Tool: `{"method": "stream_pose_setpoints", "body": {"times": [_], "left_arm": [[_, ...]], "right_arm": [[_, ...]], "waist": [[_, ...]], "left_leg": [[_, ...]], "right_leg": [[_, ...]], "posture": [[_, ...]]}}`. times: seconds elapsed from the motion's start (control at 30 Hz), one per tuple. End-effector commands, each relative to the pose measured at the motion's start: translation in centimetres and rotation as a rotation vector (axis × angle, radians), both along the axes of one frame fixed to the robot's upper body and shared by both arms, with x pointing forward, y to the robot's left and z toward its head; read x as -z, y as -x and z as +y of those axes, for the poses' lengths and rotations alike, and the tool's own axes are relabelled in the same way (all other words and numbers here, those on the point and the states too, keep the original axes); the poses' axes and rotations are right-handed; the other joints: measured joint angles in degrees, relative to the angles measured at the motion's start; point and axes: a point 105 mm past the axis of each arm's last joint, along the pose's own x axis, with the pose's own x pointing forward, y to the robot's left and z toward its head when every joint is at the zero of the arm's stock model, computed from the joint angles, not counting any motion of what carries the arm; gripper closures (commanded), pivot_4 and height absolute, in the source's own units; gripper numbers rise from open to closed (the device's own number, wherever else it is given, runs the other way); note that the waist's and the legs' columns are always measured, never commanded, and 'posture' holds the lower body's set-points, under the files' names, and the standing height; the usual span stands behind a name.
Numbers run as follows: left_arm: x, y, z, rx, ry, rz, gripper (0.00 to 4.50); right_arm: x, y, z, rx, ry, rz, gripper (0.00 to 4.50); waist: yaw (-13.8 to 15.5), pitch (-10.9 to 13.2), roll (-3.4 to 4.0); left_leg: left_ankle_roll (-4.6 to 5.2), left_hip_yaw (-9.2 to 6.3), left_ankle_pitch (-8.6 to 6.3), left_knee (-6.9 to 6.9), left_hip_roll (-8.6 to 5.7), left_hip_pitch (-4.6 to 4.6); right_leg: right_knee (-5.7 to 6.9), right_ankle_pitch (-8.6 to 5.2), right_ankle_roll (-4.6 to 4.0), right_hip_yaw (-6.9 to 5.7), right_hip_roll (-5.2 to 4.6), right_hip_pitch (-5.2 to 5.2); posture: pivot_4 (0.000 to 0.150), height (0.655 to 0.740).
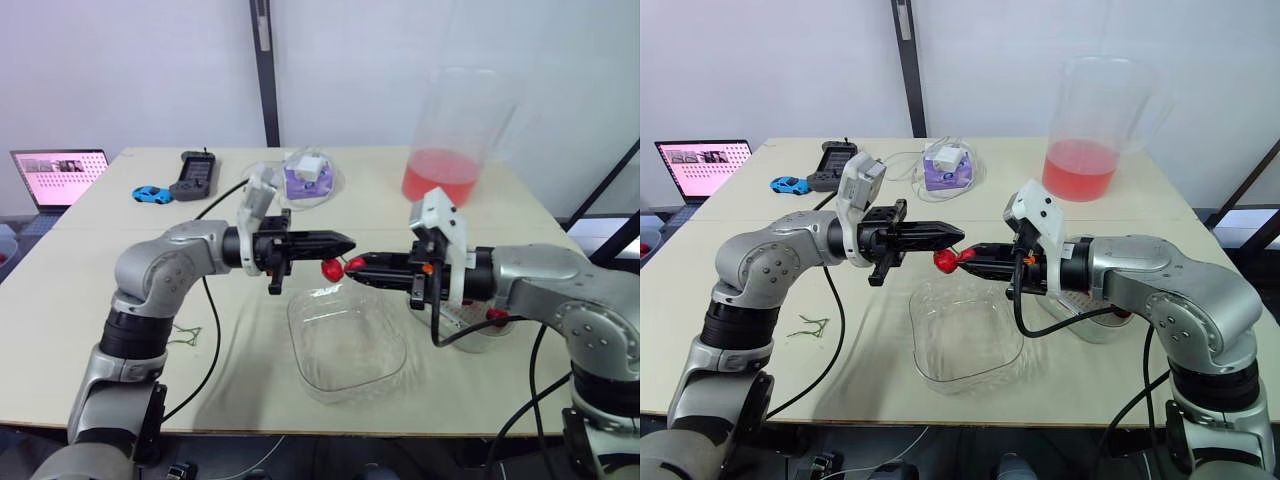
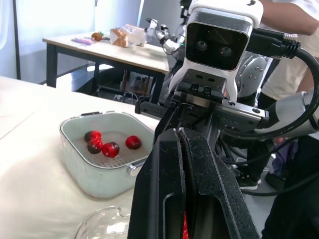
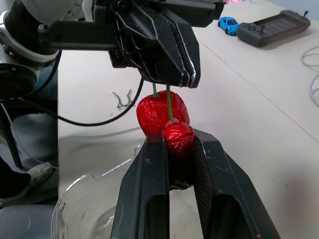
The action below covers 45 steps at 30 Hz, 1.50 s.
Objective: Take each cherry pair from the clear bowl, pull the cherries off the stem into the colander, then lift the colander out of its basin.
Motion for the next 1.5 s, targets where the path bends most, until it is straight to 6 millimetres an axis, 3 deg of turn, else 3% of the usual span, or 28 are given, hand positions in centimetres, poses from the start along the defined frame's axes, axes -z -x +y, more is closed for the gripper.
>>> {"method": "stream_pose_setpoints", "body": {"times": [0.03,0.17,0.43,0.63,0.83,1.0,1.13,1.3,1.5], "left_arm": [[-1.0,0.6,0.1,0.012,0.019,-0.052,4.50],[-1.0,0.5,0.2,0.008,0.021,-0.055,4.50],[-1.2,0.5,0.3,0.002,0.033,-0.060,4.50],[-1.2,0.5,0.6,-0.012,0.040,-0.060,4.50],[-0.7,0.3,1.0,-0.051,0.045,-0.055,4.50],[-0.5,0.2,1.1,-0.072,0.054,-0.060,4.50],[-0.2,0.4,1.2,-0.080,0.053,-0.063,4.50],[0.1,0.7,1.3,-0.089,0.051,-0.065,4.50],[0.1,0.7,1.5,-0.101,0.055,-0.067,4.50]], "right_arm": [[-0.7,0.4,0.0,-0.011,0.004,-0.040,3.89],[0.0,0.3,-0.8,0.014,0.037,-0.011,3.89],[2.6,0.2,-4.2,0.130,0.119,0.073,3.89],[1.1,0.4,-5.5,0.153,0.094,0.065,3.89],[-0.9,-1.9,-10.7,0.308,0.269,-0.017,3.89],[1.0,-3.9,-13.6,0.318,0.465,-0.035,3.89],[3.2,-5.0,-14.3,0.279,0.569,-0.020,3.89],[4.6,-5.5,-14.6,0.252,0.599,0.004,3.89],[3.6,-5.6,-14.8,0.250,0.593,-0.007,1.15]], "waist": [[0.01,0.00,0.00],[0.05,0.00,0.00],[0.15,0.01,-0.02],[0.09,0.01,-0.02],[0.15,0.01,0.00],[-0.10,0.02,-0.01],[-0.05,0.04,0.04],[0.07,0.04,0.03],[0.04,0.04,0.03]], "left_leg": [[0.00,0.00,0.00,0.00,0.00,0.00],[0.00,0.00,0.00,0.00,0.00,0.00],[0.00,0.01,0.00,0.01,-0.01,-0.03],[0.01,0.00,0.00,-0.01,0.01,0.00],[0.01,0.04,-0.01,0.00,0.00,-0.02],[0.02,0.07,-0.01,0.00,0.00,-0.01],[0.01,0.07,-0.01,-0.02,0.01,0.01],[-0.01,0.08,0.00,0.01,0.00,-0.02],[-0.01,0.07,0.00,0.01,0.00,-0.01]], "right_leg": [[0.00,0.00,0.00,0.00,0.00,0.00],[-0.01,0.00,0.00,0.00,0.00,0.00],[-0.05,0.00,0.00,0.00,-0.01,0.01],[-0.05,0.00,0.00,0.01,0.02,0.01],[-0.08,0.00,0.00,0.01,-0.01,0.01],[-0.11,-0.01,0.01,0.03,0.00,0.01],[-0.10,-0.01,0.01,0.04,0.01,-0.01],[-0.11,0.00,0.01,0.04,-0.02,-0.01],[-0.10,0.00,0.01,0.04,-0.01,-0.01]], "posture": [[0.150,0.7332],[0.150,0.7332],[0.150,0.7332],[0.150,0.7332],[0.150,0.7332],[0.150,0.7332],[0.150,0.7332],[0.150,0.7332],[0.150,0.7332]]}}
